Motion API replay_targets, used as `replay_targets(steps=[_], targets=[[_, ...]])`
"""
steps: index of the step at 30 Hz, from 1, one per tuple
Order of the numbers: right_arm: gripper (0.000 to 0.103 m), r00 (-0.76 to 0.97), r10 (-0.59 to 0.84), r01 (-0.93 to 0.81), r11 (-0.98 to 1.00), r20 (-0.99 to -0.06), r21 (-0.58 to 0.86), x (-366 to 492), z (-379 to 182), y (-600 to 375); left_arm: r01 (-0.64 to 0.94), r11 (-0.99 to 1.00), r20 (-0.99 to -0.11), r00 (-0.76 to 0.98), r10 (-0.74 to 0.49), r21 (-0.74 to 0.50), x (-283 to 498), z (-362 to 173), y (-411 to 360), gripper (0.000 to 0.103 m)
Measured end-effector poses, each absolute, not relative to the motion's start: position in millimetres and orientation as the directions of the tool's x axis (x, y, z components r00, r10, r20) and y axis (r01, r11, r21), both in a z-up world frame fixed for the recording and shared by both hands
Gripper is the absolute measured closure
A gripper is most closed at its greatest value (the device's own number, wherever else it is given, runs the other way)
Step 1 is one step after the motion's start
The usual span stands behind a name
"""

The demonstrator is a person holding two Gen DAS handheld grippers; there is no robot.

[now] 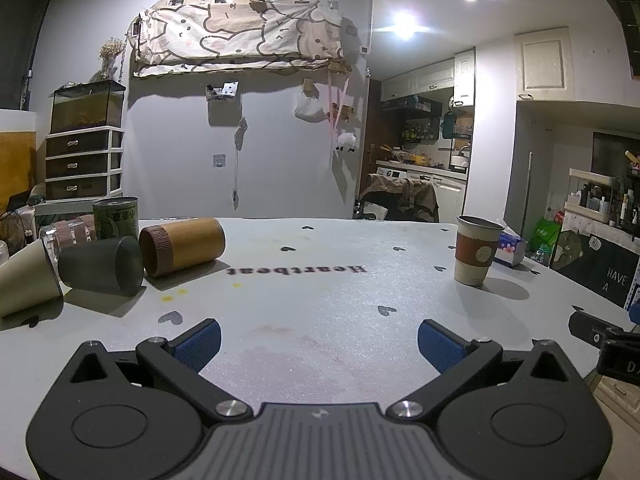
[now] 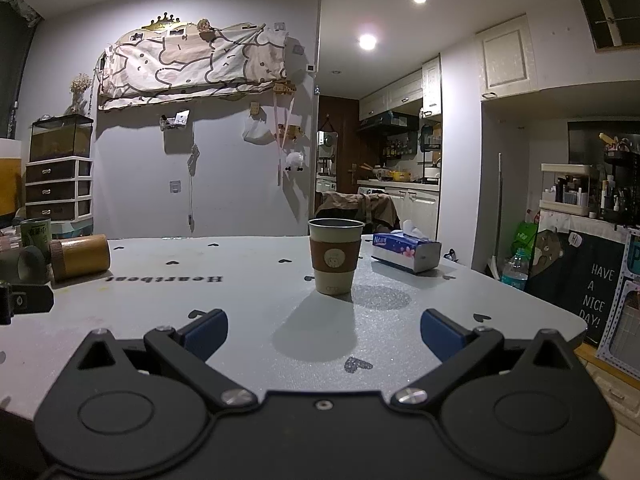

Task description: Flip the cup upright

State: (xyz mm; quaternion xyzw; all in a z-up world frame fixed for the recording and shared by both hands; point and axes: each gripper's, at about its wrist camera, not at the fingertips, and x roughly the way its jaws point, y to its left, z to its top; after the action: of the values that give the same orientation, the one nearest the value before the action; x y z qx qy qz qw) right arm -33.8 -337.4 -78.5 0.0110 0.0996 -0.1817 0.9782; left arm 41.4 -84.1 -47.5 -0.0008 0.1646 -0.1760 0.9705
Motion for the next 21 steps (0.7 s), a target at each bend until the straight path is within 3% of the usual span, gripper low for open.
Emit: replay_targets(steps=[21], targets=[[0.0,0.915,-0.352,0.356,0.935,-0.196,-0.018,-33.9,-78.0,-335.8,0.341,0.938,-0.322,0.883,-0.342,-0.061,42.9,-48.4,-82.2,0.0]])
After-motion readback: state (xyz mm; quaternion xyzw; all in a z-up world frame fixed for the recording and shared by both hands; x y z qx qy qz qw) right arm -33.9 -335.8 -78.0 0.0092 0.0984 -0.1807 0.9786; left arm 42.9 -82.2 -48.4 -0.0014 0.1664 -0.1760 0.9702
